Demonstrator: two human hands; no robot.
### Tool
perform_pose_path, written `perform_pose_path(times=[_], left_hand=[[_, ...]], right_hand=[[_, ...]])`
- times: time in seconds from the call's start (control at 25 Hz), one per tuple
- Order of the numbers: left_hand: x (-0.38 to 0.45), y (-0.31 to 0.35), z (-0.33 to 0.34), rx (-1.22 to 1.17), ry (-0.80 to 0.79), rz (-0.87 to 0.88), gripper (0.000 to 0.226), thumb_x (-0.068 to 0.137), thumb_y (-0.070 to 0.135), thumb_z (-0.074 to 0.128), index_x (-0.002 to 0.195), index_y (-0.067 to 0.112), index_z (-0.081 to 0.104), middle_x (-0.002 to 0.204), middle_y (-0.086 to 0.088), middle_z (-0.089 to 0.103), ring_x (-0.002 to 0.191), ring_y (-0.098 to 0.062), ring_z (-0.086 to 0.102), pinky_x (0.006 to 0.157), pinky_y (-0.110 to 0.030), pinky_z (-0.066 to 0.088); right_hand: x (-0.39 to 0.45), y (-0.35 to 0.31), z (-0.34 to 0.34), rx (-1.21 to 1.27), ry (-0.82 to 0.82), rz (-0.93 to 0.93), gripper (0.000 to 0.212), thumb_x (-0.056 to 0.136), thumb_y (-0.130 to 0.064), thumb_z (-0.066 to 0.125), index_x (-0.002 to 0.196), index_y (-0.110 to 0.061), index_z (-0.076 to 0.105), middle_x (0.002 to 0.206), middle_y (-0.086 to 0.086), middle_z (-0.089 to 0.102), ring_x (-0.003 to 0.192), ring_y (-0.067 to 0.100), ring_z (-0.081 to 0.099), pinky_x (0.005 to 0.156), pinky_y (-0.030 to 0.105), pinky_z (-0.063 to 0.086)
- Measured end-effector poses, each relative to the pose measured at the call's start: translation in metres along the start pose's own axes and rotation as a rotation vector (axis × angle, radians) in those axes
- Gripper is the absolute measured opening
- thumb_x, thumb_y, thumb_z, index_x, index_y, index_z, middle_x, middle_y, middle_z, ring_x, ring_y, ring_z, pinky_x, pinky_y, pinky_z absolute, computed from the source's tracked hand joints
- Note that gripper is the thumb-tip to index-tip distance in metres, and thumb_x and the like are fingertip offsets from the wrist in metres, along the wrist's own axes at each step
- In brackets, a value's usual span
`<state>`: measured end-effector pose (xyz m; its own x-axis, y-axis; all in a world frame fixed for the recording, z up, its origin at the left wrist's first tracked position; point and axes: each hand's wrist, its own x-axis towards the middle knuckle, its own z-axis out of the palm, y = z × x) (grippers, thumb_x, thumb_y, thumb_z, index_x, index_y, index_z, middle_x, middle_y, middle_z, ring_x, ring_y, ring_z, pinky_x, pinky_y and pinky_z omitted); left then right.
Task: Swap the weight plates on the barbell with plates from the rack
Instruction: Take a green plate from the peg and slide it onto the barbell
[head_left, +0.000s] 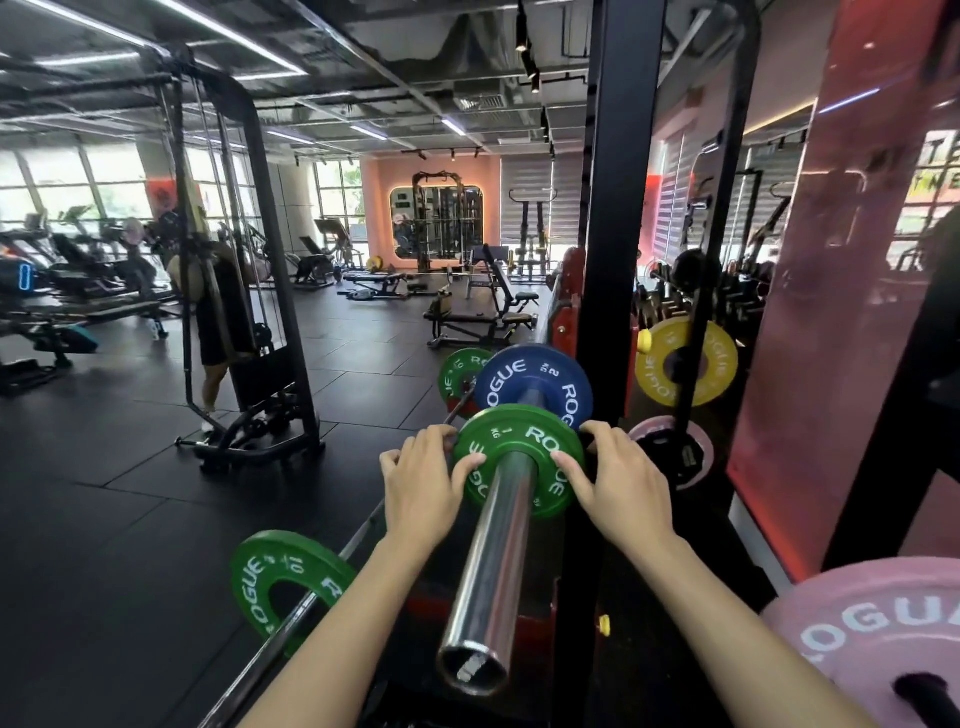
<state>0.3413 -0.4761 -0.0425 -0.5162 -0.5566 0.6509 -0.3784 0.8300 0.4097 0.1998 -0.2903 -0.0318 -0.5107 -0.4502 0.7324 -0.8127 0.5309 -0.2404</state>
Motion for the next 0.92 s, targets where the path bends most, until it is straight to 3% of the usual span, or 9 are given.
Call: perform_pose_path(times=[0.24,0.6,0.92], left_hand=[[0.047,-0.007,0.049,-0.032,0.009,0.022,0.049,0.093,0.059,0.050,0.119,0.019,0.056,0.113,0.009,0.063,0.104,-0.014,0.055,0.091,-0.033,0.026],[0.107,-0.017,0.089,0.018,-0.020,0.071,0.057,0.089,0.061,0.054,0.122,0.015,0.054,0.118,0.002,0.060,0.108,-0.021,0.053,0.091,-0.039,0.032],[0.125,-0.015,0.102,0.025,0.029,0.051,0.051,0.085,0.057,0.064,0.115,0.018,0.053,0.105,0.002,0.059,0.099,-0.021,0.055,0.085,-0.039,0.038]], right_hand=[[0.042,0.029,0.041,-0.029,0.029,0.027,0.056,0.087,-0.062,0.053,0.121,-0.017,0.055,0.099,0.000,0.061,0.094,0.023,0.062,0.066,0.036,0.052],[0.079,0.042,0.072,-0.126,0.076,0.117,0.056,0.085,-0.063,0.057,0.115,-0.015,0.058,0.094,0.003,0.060,0.086,0.026,0.062,0.058,0.036,0.049],[0.092,0.029,0.082,-0.260,0.111,0.223,0.052,0.082,-0.058,0.066,0.104,-0.011,0.058,0.085,0.006,0.062,0.075,0.027,0.063,0.049,0.029,0.039]])
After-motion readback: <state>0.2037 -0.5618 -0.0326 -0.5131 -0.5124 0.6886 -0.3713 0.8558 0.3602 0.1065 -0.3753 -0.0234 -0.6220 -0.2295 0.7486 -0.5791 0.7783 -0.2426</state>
